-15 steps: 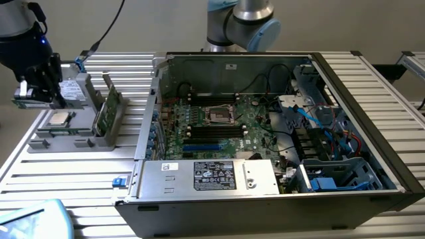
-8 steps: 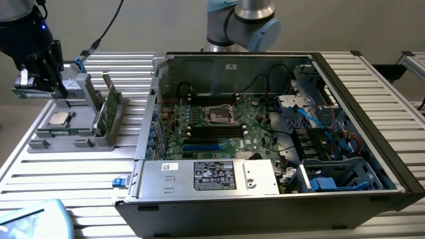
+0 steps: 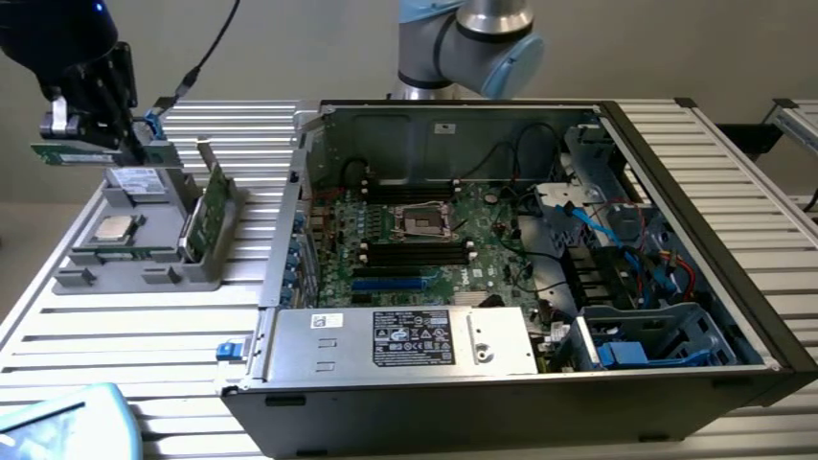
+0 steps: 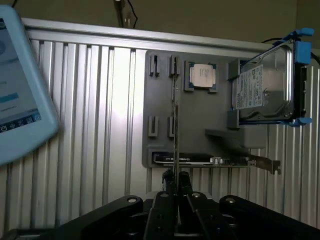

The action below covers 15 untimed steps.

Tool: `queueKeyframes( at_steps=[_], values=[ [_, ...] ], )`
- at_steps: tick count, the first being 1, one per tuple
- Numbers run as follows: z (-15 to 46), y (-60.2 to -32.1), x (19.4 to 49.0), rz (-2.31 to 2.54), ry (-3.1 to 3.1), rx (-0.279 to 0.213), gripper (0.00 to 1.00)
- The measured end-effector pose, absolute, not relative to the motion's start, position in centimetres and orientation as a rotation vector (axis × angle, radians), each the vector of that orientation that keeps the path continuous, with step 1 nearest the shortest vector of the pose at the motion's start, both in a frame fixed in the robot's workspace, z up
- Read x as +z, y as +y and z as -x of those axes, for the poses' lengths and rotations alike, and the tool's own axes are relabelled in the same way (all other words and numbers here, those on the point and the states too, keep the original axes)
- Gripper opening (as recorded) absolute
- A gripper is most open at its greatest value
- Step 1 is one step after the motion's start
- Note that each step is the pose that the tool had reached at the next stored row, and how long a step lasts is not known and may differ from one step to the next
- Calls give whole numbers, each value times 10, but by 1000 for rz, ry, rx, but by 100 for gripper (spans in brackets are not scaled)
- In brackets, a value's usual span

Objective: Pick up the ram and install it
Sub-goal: 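Pick up the ram and move it above insertion slot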

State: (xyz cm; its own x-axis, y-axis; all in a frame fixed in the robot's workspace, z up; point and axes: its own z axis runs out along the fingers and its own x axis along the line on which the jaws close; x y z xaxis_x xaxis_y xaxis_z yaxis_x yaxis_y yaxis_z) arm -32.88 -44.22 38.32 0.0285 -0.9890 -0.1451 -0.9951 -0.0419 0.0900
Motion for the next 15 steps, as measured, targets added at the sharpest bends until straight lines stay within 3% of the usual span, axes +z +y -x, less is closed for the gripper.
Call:
queueKeyframes(
  at_steps=[15],
  values=[
    [261,-450,428,2222,2143,273,15]
  ],
)
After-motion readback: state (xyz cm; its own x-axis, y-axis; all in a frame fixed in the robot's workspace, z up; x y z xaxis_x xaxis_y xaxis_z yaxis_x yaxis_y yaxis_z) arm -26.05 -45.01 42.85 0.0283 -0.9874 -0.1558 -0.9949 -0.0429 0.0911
